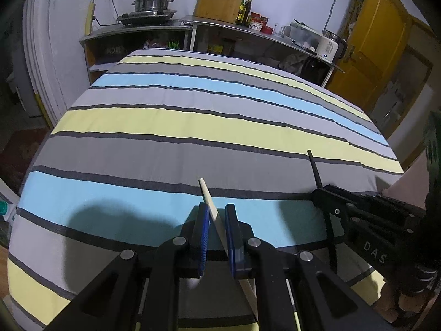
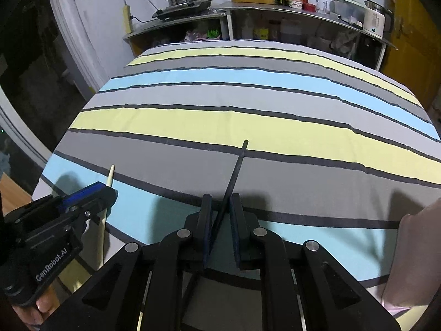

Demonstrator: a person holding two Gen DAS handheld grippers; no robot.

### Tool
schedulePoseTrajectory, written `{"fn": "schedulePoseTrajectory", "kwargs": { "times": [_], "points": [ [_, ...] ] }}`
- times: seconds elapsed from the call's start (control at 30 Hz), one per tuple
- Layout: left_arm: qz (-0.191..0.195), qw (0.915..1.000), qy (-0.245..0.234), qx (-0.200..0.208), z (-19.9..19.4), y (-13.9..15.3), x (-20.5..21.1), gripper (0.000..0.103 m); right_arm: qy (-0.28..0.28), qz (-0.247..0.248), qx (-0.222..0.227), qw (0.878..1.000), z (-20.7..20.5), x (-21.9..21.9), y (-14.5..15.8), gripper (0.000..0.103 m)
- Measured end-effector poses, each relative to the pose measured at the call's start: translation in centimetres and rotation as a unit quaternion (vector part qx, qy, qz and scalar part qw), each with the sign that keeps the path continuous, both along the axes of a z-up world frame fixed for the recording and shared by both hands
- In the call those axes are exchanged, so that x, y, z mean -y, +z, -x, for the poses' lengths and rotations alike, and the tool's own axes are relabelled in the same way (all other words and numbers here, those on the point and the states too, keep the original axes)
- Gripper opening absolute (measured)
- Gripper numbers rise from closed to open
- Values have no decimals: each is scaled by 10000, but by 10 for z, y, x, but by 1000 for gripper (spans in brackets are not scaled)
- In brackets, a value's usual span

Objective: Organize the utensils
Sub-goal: 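Grasp the black chopstick with the right tool and lift it upright, then lift the wooden chopstick upright with the left tool while the right tool holds its black chopstick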

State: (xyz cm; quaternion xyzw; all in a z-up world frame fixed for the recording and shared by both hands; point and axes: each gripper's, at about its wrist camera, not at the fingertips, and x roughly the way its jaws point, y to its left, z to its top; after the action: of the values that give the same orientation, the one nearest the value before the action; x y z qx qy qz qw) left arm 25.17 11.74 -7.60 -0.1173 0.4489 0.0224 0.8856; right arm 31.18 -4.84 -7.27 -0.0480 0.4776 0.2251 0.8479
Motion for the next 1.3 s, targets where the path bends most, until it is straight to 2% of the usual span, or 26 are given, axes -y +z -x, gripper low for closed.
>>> {"fn": "schedulePoseTrajectory", "kwargs": {
  "times": [0.17,0.33,0.5,0.63,1.07,1.3],
  "points": [
    [-165,9999,-21,23,-2,0,4,8,33,37,-42,10000,-4,3,1,9],
    [83,9999,62,-7,-1,1,-4,5,12,-240,-250,9994,-3,10,3,5],
    [280,9996,60,24,6,8,-7,5,72,-431,-171,9989,10,16,13,5],
    [366,9991,-10,204,15,27,-6,5,131,-602,-26,9981,23,22,31,5],
    [598,9924,-485,956,58,116,15,5,87,-1139,704,9910,69,62,112,5],
    [692,9900,-676,1031,71,136,29,5,-21,-1243,882,9883,84,78,130,5]
  ]
}}
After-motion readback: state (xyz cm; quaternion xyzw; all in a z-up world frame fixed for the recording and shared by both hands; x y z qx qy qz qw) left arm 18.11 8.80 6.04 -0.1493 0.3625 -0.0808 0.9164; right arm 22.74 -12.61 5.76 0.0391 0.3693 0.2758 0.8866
